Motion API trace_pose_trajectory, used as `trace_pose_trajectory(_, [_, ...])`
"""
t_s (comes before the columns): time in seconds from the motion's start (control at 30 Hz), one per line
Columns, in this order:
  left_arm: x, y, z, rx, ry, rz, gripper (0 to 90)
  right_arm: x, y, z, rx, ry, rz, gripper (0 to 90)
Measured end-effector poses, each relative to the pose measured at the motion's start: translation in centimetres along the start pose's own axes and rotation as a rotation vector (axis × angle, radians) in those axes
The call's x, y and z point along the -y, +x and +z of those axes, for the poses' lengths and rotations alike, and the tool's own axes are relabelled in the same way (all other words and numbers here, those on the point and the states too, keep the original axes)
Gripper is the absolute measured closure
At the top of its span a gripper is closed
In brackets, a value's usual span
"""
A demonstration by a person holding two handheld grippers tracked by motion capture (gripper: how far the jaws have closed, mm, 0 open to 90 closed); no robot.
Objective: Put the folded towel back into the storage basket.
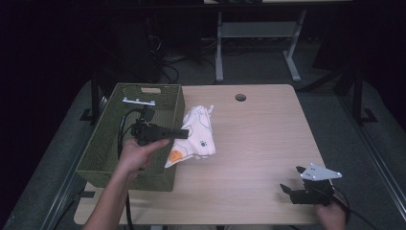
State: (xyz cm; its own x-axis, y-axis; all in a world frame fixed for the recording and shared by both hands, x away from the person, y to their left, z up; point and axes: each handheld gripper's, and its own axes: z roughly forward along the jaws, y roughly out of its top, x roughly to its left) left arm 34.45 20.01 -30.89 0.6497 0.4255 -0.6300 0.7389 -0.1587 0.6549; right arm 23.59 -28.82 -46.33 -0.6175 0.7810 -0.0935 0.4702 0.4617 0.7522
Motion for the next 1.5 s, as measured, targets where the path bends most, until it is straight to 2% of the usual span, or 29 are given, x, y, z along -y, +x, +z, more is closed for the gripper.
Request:
trace_pose_trajectory(0.13, [0.0, 0.3, -0.9, -0.016, -0.011, -0.004, 82.3, 0.0, 0.0, 0.0, 0.005, 0.003, -0.017, 13.7])
trace_pose_trajectory(0.37, [0.0, 0.8, -2.4, -0.030, -0.029, -0.008, 82.3, 0.1, -0.2, -0.1, 0.012, -0.001, 0.005, 13.7])
trace_pose_trajectory(0.67, [0.0, 1.3, -4.7, -0.053, -0.048, -0.016, 82.4, 0.1, -0.2, 0.1, 0.014, 0.002, 0.009, 13.7])
trace_pose_trajectory(1.0, [0.1, 1.7, -6.4, -0.079, -0.055, -0.022, 82.4, 0.1, -0.3, 0.4, 0.015, 0.009, 0.017, 13.7])
trace_pose_trajectory(1.17, [0.5, 2.0, -7.3, -0.095, -0.063, -0.032, 82.4, 0.0, -0.2, 0.7, 0.018, 0.011, 0.000, 13.7])
trace_pose_trajectory(1.33, [0.8, 2.6, -8.3, -0.106, -0.085, -0.045, 82.4, 0.1, -0.3, 0.7, 0.017, 0.018, 0.011, 13.7])
trace_pose_trajectory(1.5, [0.9, 3.0, -9.0, -0.127, -0.078, -0.047, 82.4, 0.2, -0.4, 0.7, 0.014, 0.018, 0.016, 13.7])
